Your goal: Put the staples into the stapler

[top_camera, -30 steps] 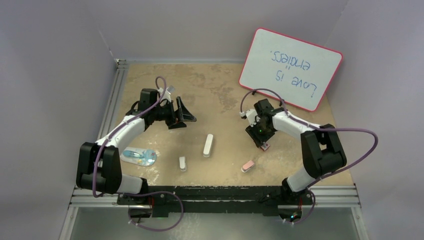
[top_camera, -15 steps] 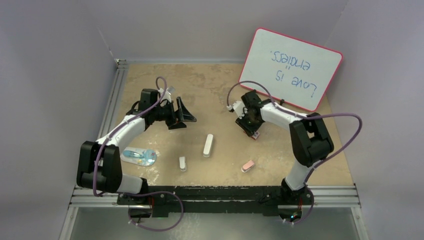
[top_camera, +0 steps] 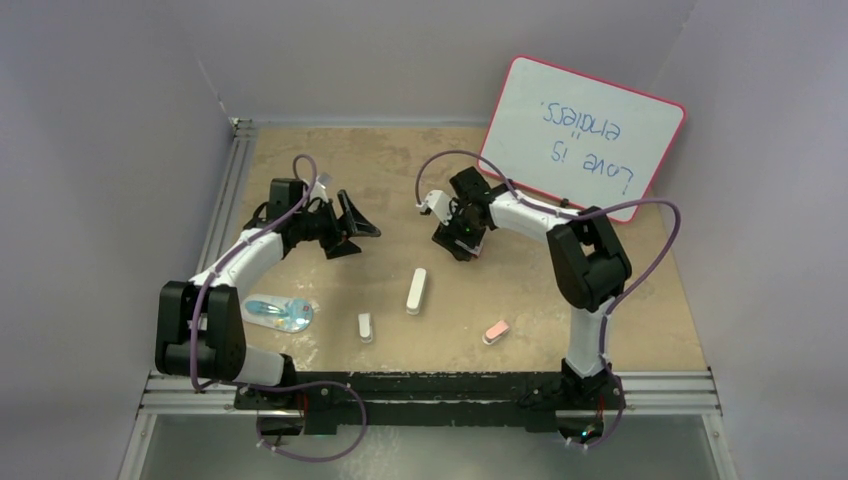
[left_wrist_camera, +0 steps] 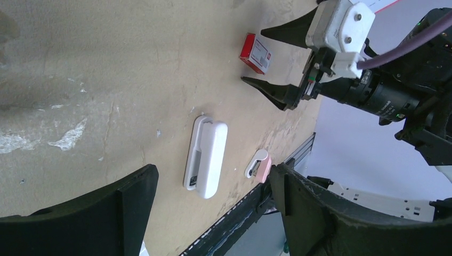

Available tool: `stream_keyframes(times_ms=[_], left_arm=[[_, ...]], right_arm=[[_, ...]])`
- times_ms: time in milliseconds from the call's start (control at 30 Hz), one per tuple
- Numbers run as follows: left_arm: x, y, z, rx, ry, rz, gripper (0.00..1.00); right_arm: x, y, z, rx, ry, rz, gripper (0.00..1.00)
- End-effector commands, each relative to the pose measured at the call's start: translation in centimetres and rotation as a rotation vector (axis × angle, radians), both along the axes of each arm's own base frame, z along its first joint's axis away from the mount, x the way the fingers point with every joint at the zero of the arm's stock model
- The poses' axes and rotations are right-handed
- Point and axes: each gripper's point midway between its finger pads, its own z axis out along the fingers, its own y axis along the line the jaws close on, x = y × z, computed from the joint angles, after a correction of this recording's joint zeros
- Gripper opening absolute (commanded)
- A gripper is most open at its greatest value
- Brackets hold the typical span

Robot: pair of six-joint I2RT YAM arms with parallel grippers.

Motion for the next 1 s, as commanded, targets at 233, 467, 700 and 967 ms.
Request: stream_keyframes(times_ms=[233,467,700,967], left_arm=[[1.2,0.8,2.3,0.053,-0.087,0.037,0.78],[1.4,1.6,3.1,0.113,-0.130,0.048,0.77],[2.3,2.1,3.6,0.156,-0.173,0.052,0.77],[4.3,1.0,4.8,0.096,-0.201,0.028,0.77]], right_arm=[[2.3,2.6,11.1,0.369,-0.213,-0.043,0.99],[6.5,-0.1,16.5,0.520,-0.342,-0.567,0.99],[8.6,-6.4,12.9,0.420,-0.385,-0.890,0.99],[6.7,-5.2,14.4,0.445,-0.475,-0.635,0.84]])
